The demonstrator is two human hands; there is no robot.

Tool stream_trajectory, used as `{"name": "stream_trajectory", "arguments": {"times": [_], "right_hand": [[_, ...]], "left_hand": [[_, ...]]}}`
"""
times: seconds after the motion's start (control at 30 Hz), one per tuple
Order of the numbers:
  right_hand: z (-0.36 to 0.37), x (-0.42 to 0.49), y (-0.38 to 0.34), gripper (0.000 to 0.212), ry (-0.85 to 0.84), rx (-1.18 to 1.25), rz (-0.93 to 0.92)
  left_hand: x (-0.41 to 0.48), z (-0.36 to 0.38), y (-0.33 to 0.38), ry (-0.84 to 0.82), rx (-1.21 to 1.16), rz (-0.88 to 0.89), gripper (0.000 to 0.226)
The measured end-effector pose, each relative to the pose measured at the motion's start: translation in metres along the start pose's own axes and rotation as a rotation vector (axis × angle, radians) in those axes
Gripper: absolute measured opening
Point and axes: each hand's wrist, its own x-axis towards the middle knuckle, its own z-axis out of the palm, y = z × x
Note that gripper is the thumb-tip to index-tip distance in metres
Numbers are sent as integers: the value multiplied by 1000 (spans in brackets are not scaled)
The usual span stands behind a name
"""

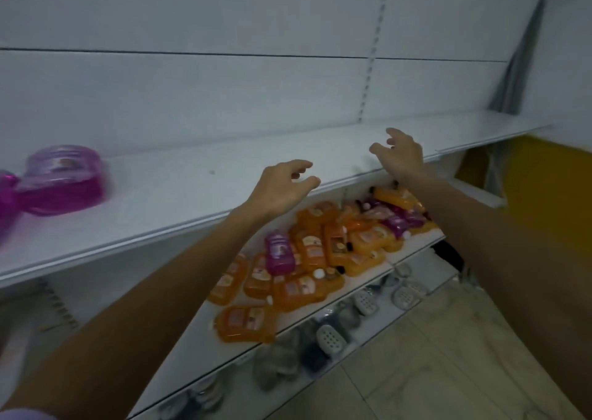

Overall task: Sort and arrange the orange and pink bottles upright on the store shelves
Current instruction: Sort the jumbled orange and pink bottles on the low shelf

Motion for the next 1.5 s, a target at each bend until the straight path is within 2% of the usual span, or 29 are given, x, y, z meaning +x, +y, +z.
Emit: {"name": "stream_trajectory", "arguments": {"times": [0.07, 0.2, 0.4, 0.53, 0.67, 0.8, 0.9, 1.0, 1.27, 1.5], "right_hand": [[-32, 5, 31, 59, 39, -23, 43], [-74, 11, 91, 56, 73, -53, 83], [-84, 22, 164, 50, 41, -123, 162], [-73, 36, 192, 51, -25, -95, 179], [-70, 53, 213, 57, -23, -65, 201], [-79, 73, 230, 56, -14, -64, 275], [-93, 83, 242, 49, 16, -46, 342], [-106, 88, 258, 50, 39, -41, 376], [-165, 109, 335, 56, 74, -9, 477], [-260, 175, 428, 59, 77, -46, 516]], "left_hand": [[11, 39, 11, -35, -2, 5, 41], [28, 98, 29, 51, 202, 106, 37], [33, 169, 34, -53, 53, 126, 29], [46, 195, 17, -85, -30, -3, 33], [80, 213, 0, -147, -79, -74, 33], [120, 235, -3, -219, -164, -114, 24], [142, 256, 2, -289, -232, -99, 20], [164, 282, 12, -293, -232, -47, 31], [220, 387, 55, -436, -234, -34, 37], [292, 513, 116, -458, -270, 0, 37]]}}
